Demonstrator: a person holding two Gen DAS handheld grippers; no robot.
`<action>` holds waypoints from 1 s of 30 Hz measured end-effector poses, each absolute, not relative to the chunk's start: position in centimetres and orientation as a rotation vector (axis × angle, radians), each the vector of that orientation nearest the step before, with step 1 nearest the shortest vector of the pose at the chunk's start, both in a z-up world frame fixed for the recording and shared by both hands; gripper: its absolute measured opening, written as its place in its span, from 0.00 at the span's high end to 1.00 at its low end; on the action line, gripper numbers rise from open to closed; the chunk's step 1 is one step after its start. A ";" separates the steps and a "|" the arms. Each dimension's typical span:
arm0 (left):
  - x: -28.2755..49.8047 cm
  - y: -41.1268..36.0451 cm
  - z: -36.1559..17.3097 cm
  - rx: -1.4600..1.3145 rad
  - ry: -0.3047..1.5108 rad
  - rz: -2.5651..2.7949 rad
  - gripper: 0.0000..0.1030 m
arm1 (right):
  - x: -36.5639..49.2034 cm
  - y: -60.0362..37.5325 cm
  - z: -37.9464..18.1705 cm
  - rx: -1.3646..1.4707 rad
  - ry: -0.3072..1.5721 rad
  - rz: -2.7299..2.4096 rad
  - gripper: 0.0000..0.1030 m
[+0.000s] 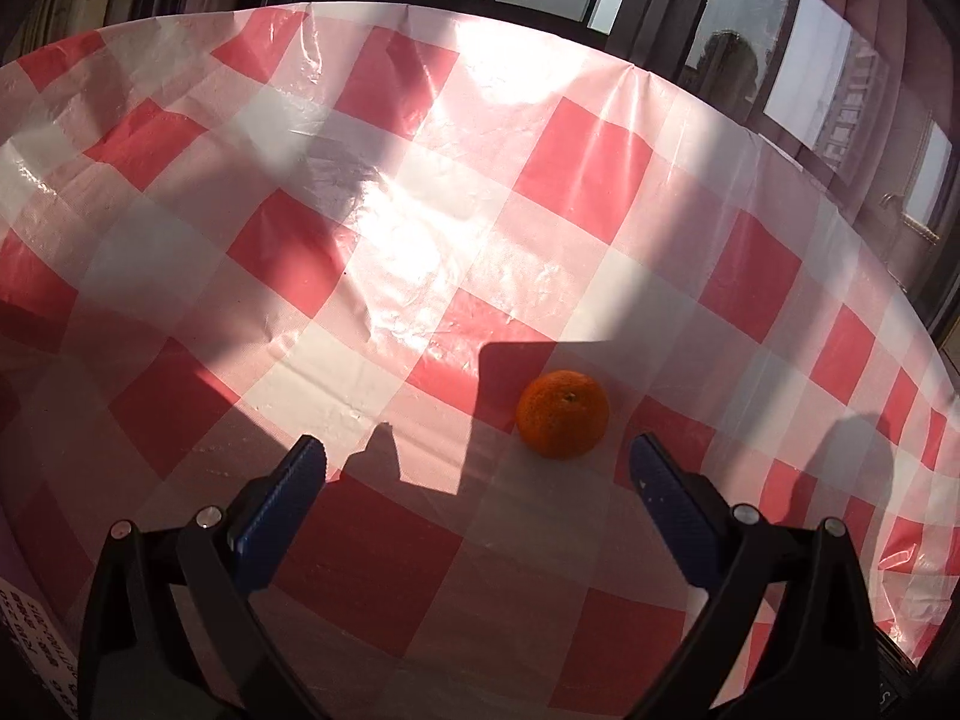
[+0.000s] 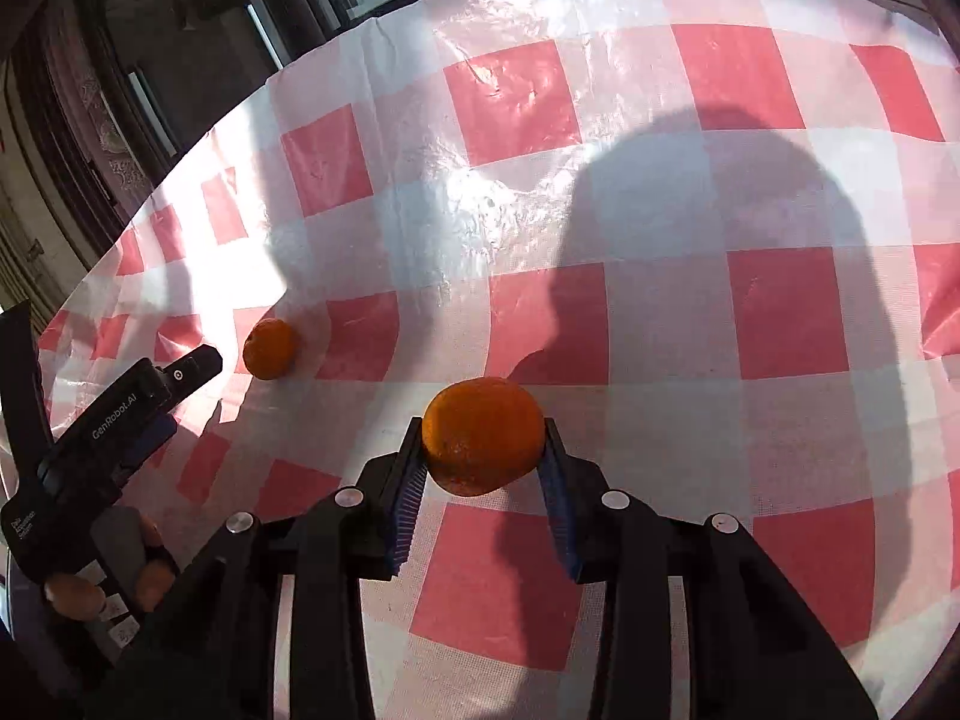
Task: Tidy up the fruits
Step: 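Grasp an orange with the right tool while the left grasps the last orange, then carry both oranges into the white box and open both tools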
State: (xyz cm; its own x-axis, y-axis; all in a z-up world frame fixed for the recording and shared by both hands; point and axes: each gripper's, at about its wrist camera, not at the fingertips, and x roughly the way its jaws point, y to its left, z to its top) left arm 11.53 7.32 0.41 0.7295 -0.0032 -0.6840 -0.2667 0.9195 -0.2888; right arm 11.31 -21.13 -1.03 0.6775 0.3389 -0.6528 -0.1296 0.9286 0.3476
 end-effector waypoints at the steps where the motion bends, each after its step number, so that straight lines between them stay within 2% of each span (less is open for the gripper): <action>1: 12.2 7.0 0.3 -0.382 0.761 0.140 0.02 | 11.1 -21.8 -0.8 0.336 0.770 0.270 0.64; 3: 13.2 7.1 -0.1 -0.417 0.781 0.164 0.04 | 10.8 -22.5 -1.0 0.398 0.769 0.277 0.64; 5: 14.3 6.8 -0.5 -0.428 0.806 0.143 0.17 | 10.9 -22.1 -1.1 0.396 0.774 0.287 0.64; 10: 17.5 3.8 -0.8 -0.353 0.857 0.102 0.18 | 10.7 -20.9 -1.6 0.418 0.766 0.325 0.64; 12: 18.5 3.5 -0.9 -0.350 0.867 0.118 0.22 | 10.3 -21.5 -1.9 0.417 0.770 0.328 0.64; 13: 18.9 3.1 -0.9 -0.326 0.878 0.128 0.26 | 10.2 -21.6 -2.0 0.419 0.770 0.329 0.64; 15: 19.5 1.9 -0.9 -0.256 0.898 0.145 0.40 | 10.1 -21.8 -2.0 0.425 0.766 0.332 0.64; 16: 19.7 1.2 -0.7 -0.218 0.905 0.141 0.59 | 10.0 -21.8 -2.0 0.426 0.766 0.335 0.64; 23: 16.5 -2.3 0.0 -0.117 0.885 0.092 0.61 | 10.4 -21.7 -2.4 0.431 0.779 0.339 0.64; 30: 9.6 -3.4 1.0 -0.163 0.867 0.038 0.61 | 10.7 -21.6 -2.4 0.437 0.785 0.313 0.64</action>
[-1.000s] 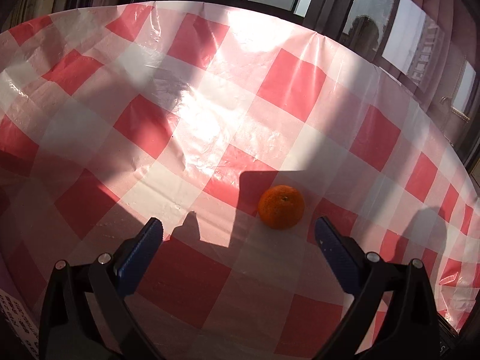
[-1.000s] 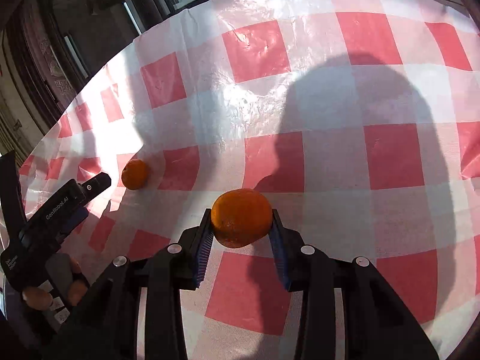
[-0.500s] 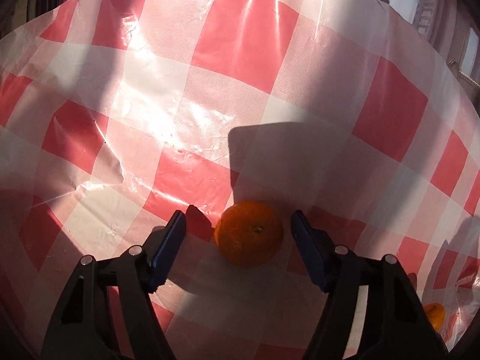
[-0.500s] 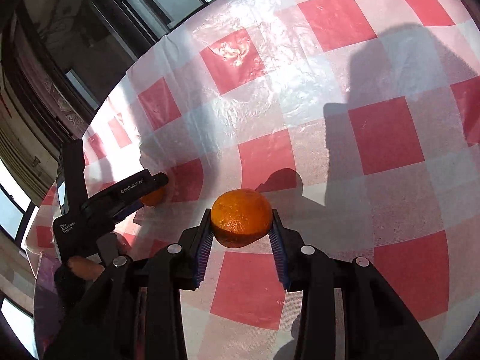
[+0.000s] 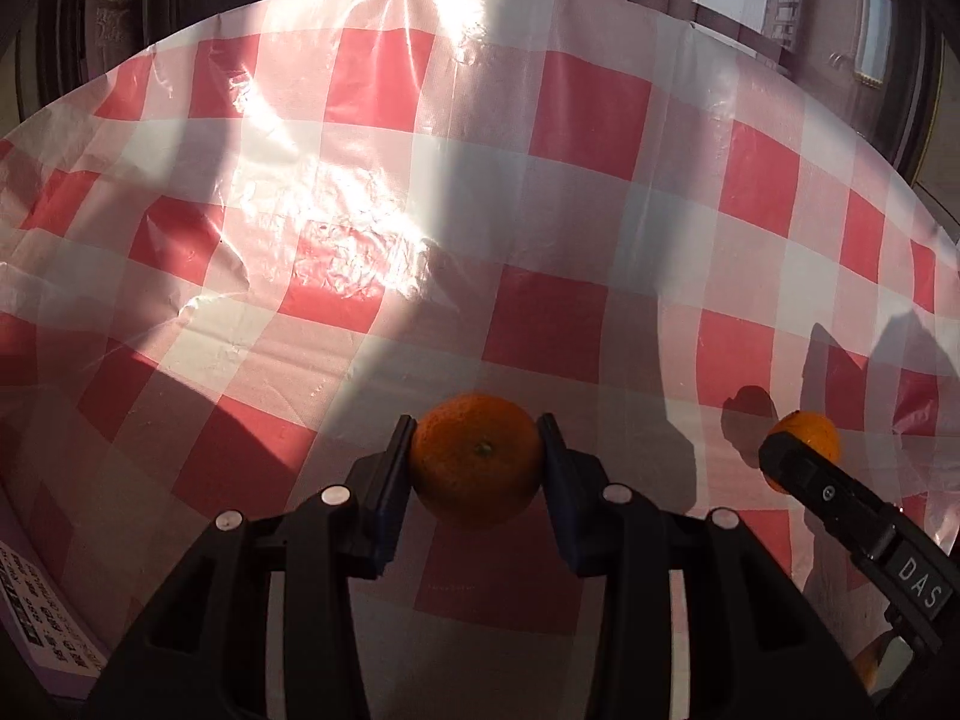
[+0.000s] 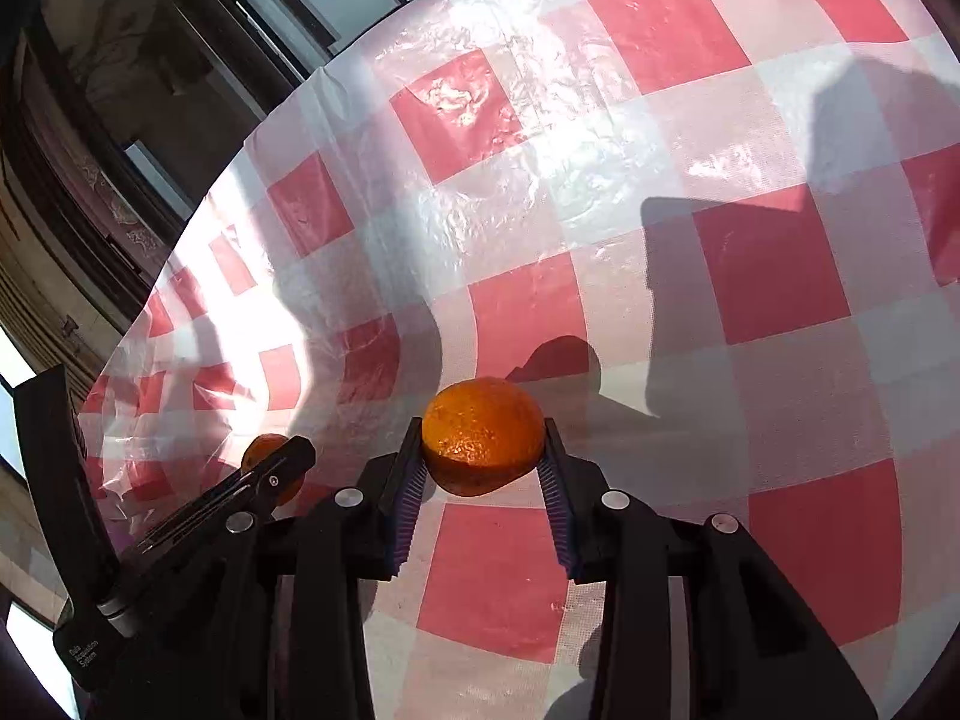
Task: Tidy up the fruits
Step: 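Carry both oranges into the white box and open both tools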
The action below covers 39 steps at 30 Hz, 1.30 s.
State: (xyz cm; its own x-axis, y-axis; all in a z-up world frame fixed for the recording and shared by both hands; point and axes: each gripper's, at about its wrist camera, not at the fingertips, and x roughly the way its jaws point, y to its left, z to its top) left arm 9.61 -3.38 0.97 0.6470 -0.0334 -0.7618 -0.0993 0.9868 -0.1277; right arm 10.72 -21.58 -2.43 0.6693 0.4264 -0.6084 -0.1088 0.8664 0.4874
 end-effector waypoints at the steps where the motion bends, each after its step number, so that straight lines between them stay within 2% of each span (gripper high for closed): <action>1: 8.4 -3.6 1.4 -0.170 0.860 0.032 0.61 | 10.7 -21.6 -2.4 0.441 0.781 0.306 0.64; 8: 1.4 -3.3 4.2 -0.183 0.826 -0.017 0.61 | 9.4 -21.6 -2.3 0.446 0.785 0.276 0.64; 20: -10.4 -0.2 6.2 -0.178 0.820 -0.096 0.61 | -4.9 -20.8 -2.7 0.400 0.807 0.298 0.64; 30: -17.6 3.4 9.9 -0.201 0.719 -0.118 0.61 | -11.7 -18.6 -2.6 0.388 0.840 0.328 0.64; 39: -22.8 9.5 15.4 -0.247 0.565 -0.063 0.61 | -15.5 -13.1 3.0 0.296 0.758 0.461 0.64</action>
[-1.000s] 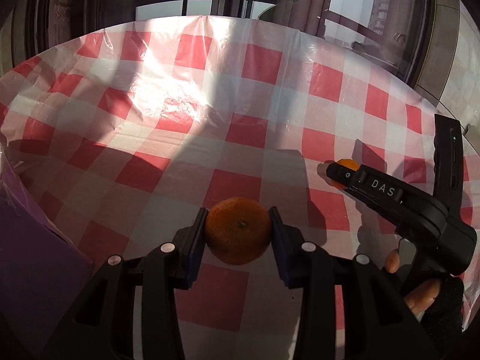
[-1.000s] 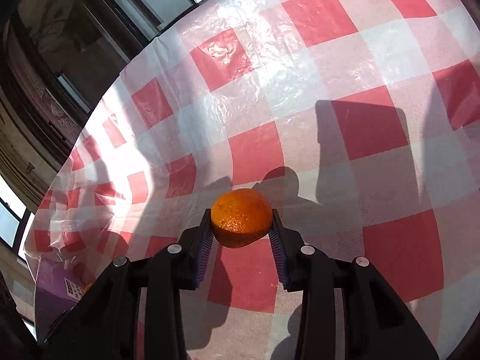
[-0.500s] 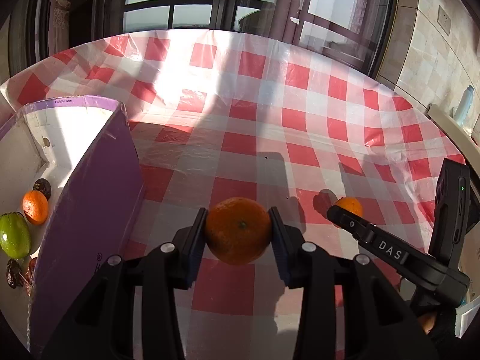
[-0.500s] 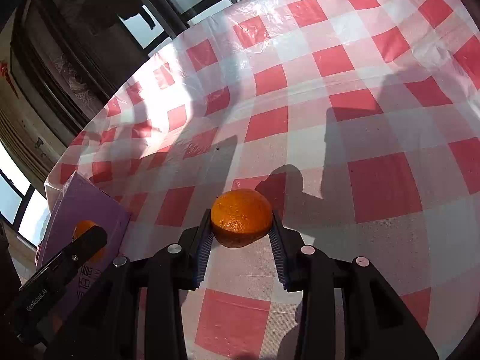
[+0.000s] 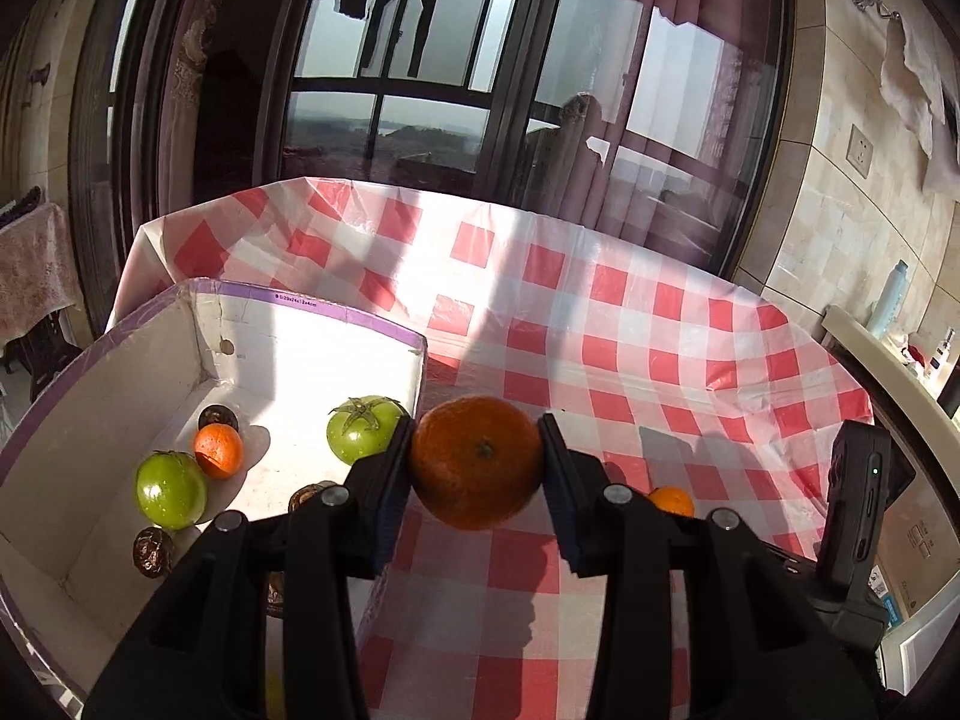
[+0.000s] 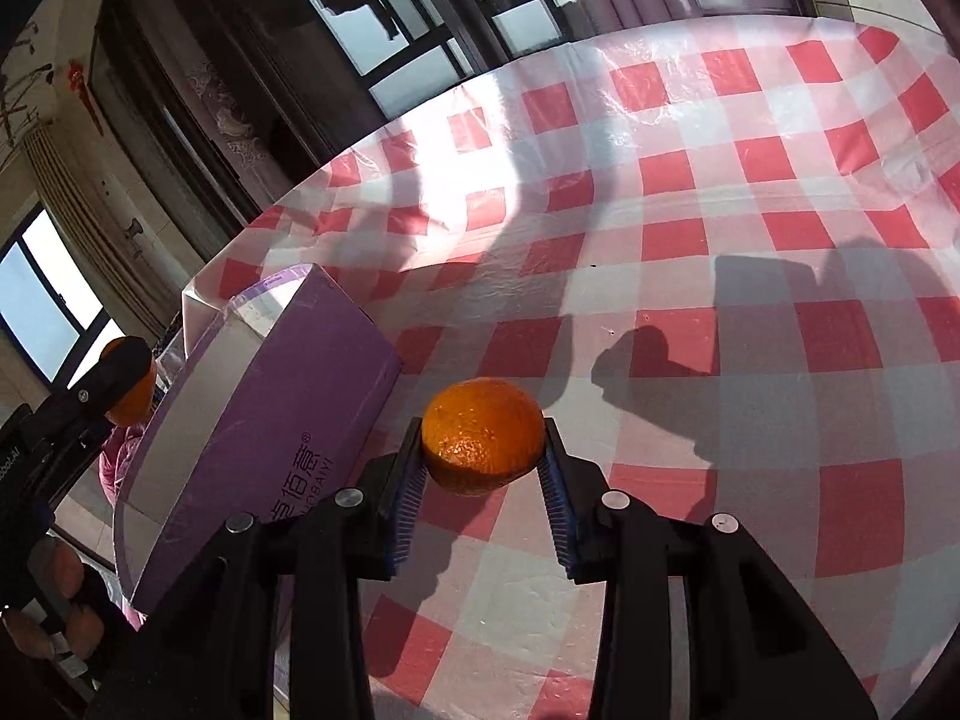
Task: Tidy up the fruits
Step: 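Carry both oranges into the white box and open both tools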
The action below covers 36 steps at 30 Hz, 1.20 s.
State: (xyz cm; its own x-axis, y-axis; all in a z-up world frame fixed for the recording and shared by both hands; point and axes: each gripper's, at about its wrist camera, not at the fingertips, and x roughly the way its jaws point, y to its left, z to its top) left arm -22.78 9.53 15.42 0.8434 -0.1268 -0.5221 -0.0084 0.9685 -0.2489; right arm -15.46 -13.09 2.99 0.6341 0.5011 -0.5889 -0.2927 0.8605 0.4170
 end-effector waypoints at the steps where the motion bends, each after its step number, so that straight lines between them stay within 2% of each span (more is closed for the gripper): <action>1: -23.2 10.3 15.9 -0.246 0.553 -0.052 0.60 | -15.9 -12.1 3.8 0.278 0.744 0.486 0.64; 9: -24.6 16.9 17.9 -0.188 0.523 0.056 0.60 | -18.8 -4.8 8.6 0.134 0.656 0.662 0.64; 13: -23.5 20.2 18.0 -0.125 0.574 0.090 0.60 | -19.2 -0.8 10.0 0.058 0.645 0.731 0.64; 20: -19.3 24.3 14.4 -0.073 0.817 0.055 0.60 | -18.0 8.1 10.7 -0.282 0.642 0.744 0.64; 23: -19.7 24.7 13.1 -0.083 0.892 0.013 0.60 | -14.6 10.3 10.4 -0.338 0.719 0.723 0.64; 26: -20.5 23.6 11.5 -0.046 0.988 -0.080 0.60 | -10.4 12.3 8.8 -0.346 0.916 0.755 0.64; 32: -20.3 20.9 7.6 0.092 1.212 -0.194 0.60 | -7.3 17.7 3.5 -0.654 1.132 0.716 0.64; 36: -19.6 19.7 5.1 0.182 1.321 -0.200 0.60 | -6.9 20.2 0.3 -0.844 1.195 0.695 0.64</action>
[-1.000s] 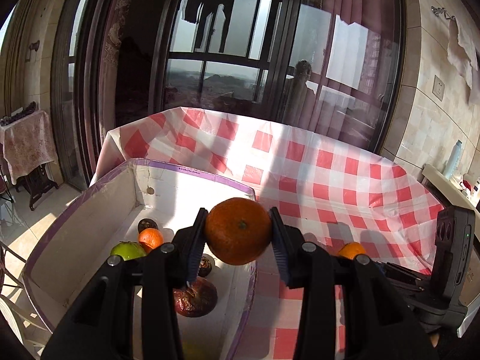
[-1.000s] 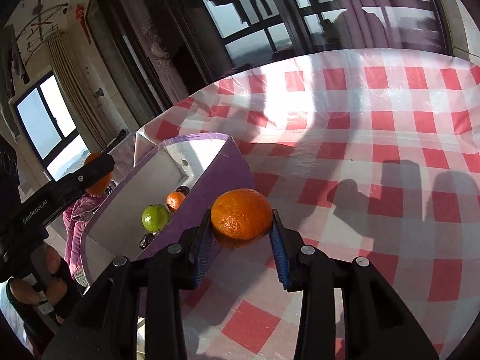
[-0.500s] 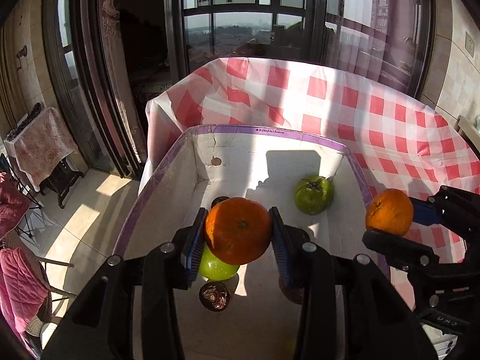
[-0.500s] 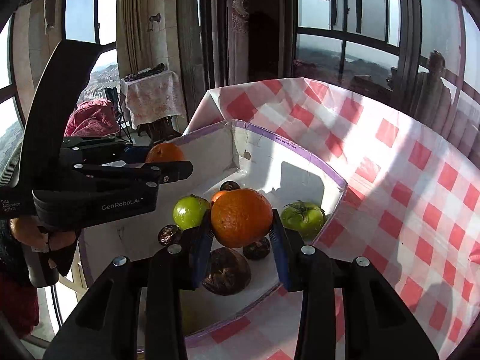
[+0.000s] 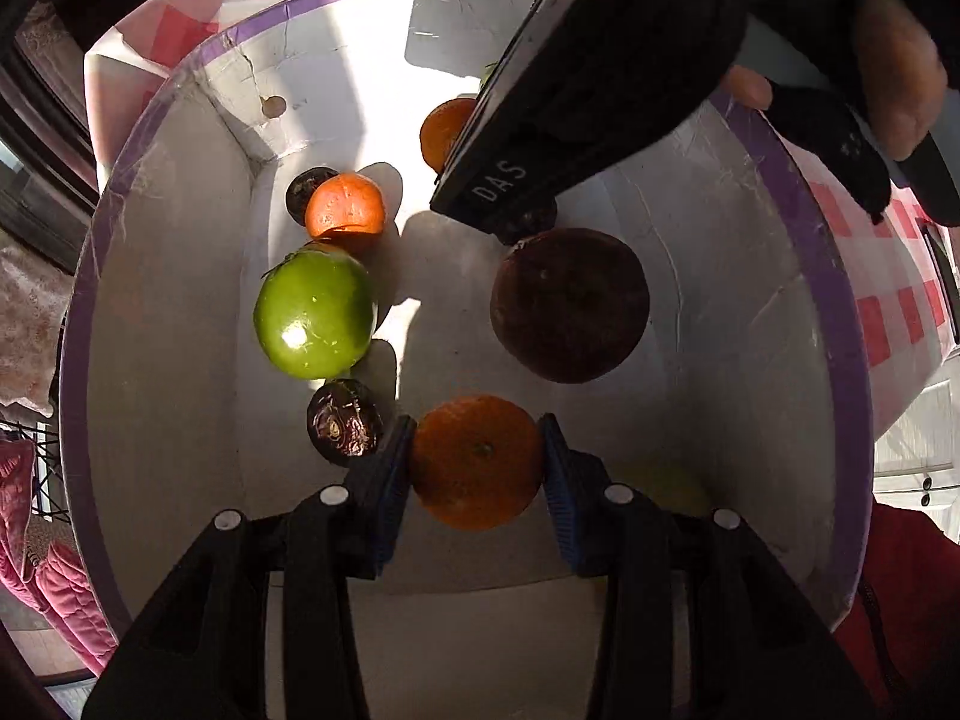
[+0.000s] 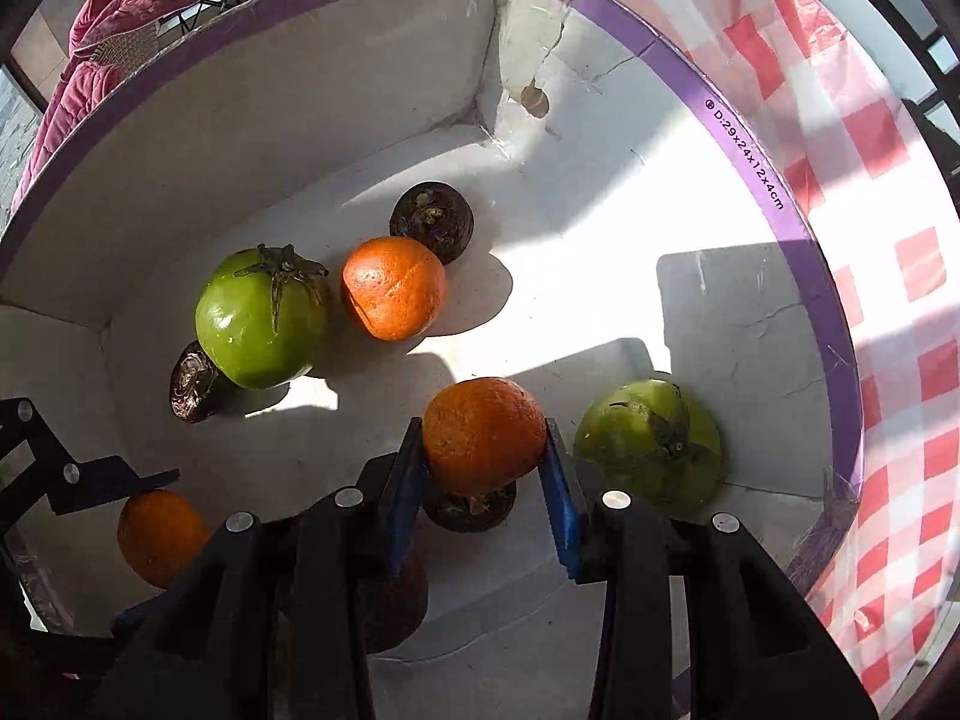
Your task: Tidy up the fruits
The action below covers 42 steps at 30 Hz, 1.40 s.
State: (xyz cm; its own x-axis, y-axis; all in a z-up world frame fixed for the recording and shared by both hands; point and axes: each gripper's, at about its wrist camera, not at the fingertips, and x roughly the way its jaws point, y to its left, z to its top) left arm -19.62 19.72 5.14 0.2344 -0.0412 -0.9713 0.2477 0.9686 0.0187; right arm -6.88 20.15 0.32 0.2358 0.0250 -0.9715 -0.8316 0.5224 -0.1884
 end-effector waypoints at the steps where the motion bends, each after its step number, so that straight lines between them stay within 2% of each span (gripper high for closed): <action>1: -19.4 19.6 5.1 0.192 1.337 -0.202 0.60 | -6.8 20.6 -0.3 -0.880 1.202 0.687 0.64; 7: -18.9 19.0 3.7 0.242 1.439 -0.233 0.60 | -7.0 22.2 -2.6 -1.011 1.247 0.682 0.64; 15: -18.9 20.0 4.4 0.223 1.406 -0.231 0.59 | -6.9 21.1 -3.1 -1.002 1.260 0.681 0.62; 17: -19.0 20.1 4.7 0.226 1.393 -0.224 0.58 | -6.8 20.9 -3.0 -0.994 1.248 0.686 0.59; 18: -19.0 20.2 4.8 0.227 1.389 -0.216 0.57 | -6.8 20.7 -2.9 -0.985 1.242 0.690 0.53; 20: -19.1 20.1 5.1 0.228 1.375 -0.205 0.50 | -6.8 20.3 -2.5 -0.960 1.224 0.694 0.46; 26: -20.1 20.3 6.5 0.233 1.327 -0.152 0.42 | -6.8 18.4 -0.9 -0.840 1.170 0.690 0.42; 28: -20.4 20.4 6.9 0.232 1.314 -0.133 0.39 | -6.7 17.8 -0.2 -0.794 1.147 0.684 0.34; 30: -20.9 20.6 7.4 0.227 1.291 -0.110 0.31 | -7.0 17.3 0.4 -0.768 1.111 0.678 0.28; 32: -21.8 20.8 8.2 0.212 1.252 -0.090 0.16 | -7.7 16.9 1.3 -0.747 1.068 0.669 0.22; 33: -22.6 20.9 8.6 0.204 1.226 -0.071 0.13 | -8.0 16.7 1.6 -0.731 1.054 0.667 0.18; 34: -23.4 21.1 9.0 0.202 1.202 -0.051 0.05 | -8.8 15.9 1.9 -0.711 1.042 0.671 0.16; 35: -24.1 21.1 9.7 0.199 1.170 -0.043 0.02 | -9.2 15.5 2.2 -0.696 1.034 0.678 0.16; 39: -25.9 21.3 12.2 0.192 1.052 0.030 0.02 | -10.8 16.3 3.0 -0.684 1.018 0.681 0.16; 42: -26.9 22.0 13.1 0.160 1.036 0.072 0.02 | -11.6 16.8 2.7 -0.693 1.023 0.675 0.16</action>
State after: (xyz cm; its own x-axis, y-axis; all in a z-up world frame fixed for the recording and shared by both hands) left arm -26.95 21.99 13.06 0.5090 0.1346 -0.8502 0.0163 0.9860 0.1658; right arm -11.62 16.85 2.69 0.3654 0.1736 -0.9145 -0.7727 0.6045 -0.1940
